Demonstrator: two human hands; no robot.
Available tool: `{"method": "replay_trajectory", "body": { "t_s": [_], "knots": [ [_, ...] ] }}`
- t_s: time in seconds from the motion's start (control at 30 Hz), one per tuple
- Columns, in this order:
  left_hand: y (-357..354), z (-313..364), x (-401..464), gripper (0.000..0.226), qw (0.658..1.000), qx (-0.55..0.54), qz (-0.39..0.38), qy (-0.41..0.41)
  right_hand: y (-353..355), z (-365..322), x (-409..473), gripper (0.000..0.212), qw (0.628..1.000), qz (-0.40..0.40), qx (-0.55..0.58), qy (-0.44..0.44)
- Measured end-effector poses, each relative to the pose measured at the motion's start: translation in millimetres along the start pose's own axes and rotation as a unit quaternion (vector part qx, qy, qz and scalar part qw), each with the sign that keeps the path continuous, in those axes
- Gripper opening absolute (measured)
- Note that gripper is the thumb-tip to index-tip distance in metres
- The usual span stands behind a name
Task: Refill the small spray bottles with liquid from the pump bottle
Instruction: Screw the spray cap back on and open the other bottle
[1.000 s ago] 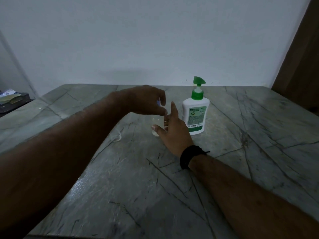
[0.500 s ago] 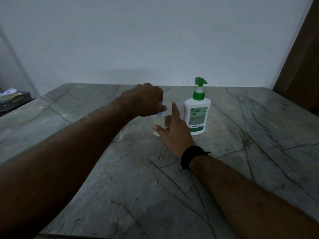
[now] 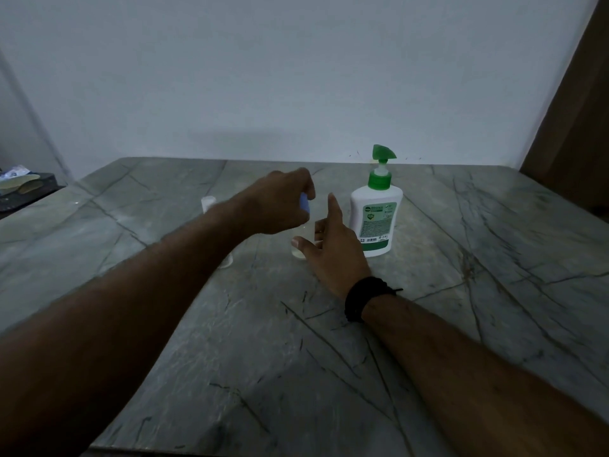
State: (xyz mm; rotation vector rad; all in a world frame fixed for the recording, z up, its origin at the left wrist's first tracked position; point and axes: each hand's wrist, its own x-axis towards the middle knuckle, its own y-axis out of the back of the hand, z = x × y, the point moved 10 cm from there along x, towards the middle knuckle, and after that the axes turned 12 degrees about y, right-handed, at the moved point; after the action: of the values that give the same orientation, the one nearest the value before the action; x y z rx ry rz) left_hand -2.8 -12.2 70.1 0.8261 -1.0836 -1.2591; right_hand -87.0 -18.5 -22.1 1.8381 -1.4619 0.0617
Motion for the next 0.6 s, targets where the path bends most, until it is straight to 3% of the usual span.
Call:
{"method": "replay_trajectory", "body": {
  "t_s": [0.1,0.2,0.6],
  "knots": [
    [1.6,0.2,-2.3,0.031,1.000,-0.023,-0.001,-0.004,0.0,-0.7,-0.7,0.102,1.000,-0.003,-0.001,0.002],
    [4.3,-5.2,-3.3,0.047,0.999,-0.015,0.038,0.017,-1.0,-1.1,-0.6,0.102,1.000,-0.007,0.006,-0.004],
    [-4.2,-23.9,-14.0,0.053,0.982,-0.156,0.090,0.060,-0.9,-4.8,-0.7,0.098,1.000,-0.017,-0.007,-0.013]
  ]
}}
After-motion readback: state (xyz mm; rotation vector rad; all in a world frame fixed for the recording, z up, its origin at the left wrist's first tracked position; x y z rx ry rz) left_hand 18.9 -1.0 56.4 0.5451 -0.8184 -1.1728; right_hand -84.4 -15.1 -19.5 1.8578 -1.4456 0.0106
